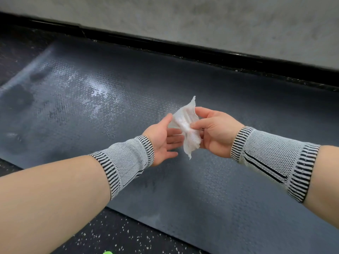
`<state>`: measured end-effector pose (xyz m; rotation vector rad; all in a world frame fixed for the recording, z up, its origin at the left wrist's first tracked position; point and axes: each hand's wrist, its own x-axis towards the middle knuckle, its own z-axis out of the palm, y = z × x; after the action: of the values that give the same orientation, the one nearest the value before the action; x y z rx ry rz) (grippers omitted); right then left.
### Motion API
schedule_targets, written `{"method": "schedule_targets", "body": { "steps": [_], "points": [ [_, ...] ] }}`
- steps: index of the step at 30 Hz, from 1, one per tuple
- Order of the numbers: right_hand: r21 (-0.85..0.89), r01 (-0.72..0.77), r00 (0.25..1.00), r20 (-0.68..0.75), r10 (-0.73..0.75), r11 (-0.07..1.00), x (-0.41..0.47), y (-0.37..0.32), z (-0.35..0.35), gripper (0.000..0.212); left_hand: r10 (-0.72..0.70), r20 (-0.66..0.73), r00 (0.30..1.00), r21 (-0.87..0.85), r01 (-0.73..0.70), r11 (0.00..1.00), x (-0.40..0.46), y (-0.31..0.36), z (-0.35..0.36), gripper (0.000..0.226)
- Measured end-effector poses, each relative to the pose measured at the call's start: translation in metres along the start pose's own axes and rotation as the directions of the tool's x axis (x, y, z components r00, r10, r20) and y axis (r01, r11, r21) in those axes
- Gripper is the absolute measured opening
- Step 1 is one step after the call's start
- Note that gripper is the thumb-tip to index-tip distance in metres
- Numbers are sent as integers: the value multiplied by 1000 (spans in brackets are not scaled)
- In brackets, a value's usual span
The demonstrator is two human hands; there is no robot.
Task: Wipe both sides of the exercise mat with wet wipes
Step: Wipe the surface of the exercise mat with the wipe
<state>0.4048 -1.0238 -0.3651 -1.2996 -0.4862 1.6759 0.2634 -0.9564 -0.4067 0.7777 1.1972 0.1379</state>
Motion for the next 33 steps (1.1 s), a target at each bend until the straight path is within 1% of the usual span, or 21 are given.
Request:
{"method": "schedule_targets", "body": {
  "steps": [3, 5, 7, 9, 11, 14, 16, 19, 21, 22, 24, 26, 28, 29, 30, 31, 32, 33],
  "points": [
    [22, -9, 994, 112, 6, 1000, -2, -1, 3, 49, 45, 74, 996, -95, -37, 995, -3, 1, 3, 81],
    [4, -3, 995, 98, 3, 1000, 0, 0, 0, 52, 58, 155, 986, -139, -36, 990, -9, 2, 6, 85],
    [-46, 13, 1000, 26, -11, 999, 2, 1, -7, 50, 74, 210, 975, -166, -39, 985, -15, 5, 8, 80],
    [-93, 22, 999, -34, -25, 995, 2, 2, -14, 50, 95, 180, 979, -181, -62, 981, -17, 7, 10, 60],
    [-129, 28, 997, -69, -37, 991, 1, 3, -17, 51, 106, 113, 988, -184, -84, 979, -15, 6, 10, 43],
    [-175, 16, 980, -190, -50, 984, 1, 6, -19, 49, 104, 79, 991, -203, -86, 975, -11, 6, 7, 39],
    [-149, -38, 978, -210, 6, 988, 1, 10, -20, 46, 110, 105, 988, -238, -82, 968, -11, 9, 6, 41],
    [-152, -171, 972, -190, 141, 974, 0, 17, -23, 32, 122, 195, 973, -226, -76, 971, -15, 14, 1, 43],
    [-126, -190, 969, -183, 165, 974, 0, 18, -24, 23, 138, 217, 966, -206, -93, 974, -16, 14, 1, 40],
    [-121, -172, 973, -176, 149, 978, 0, 17, -24, 19, 147, 195, 970, -182, -111, 977, -15, 13, 0, 39],
    [-134, -121, 977, -193, 94, 983, 3, 16, -24, 9, 144, 103, 984, -112, -132, 985, -12, 11, 2, 38],
    [-163, -79, 968, -247, 37, 983, 6, 15, -24, 10, 137, -3, 991, -71, -137, 988, -8, 9, 4, 37],
    [-190, -47, 955, -296, -12, 981, 9, 14, -27, 15, 186, -95, 978, -51, -191, 980, -2, 8, 0, 48],
    [-215, -35, 950, -312, -35, 976, 10, 13, -28, 15, 224, -112, 968, -3, -226, 974, 0, 8, -1, 58],
    [-259, -18, 942, -327, -70, 966, 10, 13, -29, 13, 273, -100, 957, 89, -265, 960, 1, 7, -2, 64],
    [-337, 3, 931, -344, -125, 942, 10, 13, -29, 12, 326, -78, 942, 201, -305, 931, 1, 6, -2, 62],
    [-437, 22, 913, -358, -197, 899, 10, 13, -30, 13, 376, -55, 925, 315, -341, 886, 1, 6, -2, 50],
    [-542, 36, 892, -362, -272, 840, 9, 13, -31, 15, 429, -44, 902, 424, -372, 826, 0, 6, -1, 33]
  ]
}}
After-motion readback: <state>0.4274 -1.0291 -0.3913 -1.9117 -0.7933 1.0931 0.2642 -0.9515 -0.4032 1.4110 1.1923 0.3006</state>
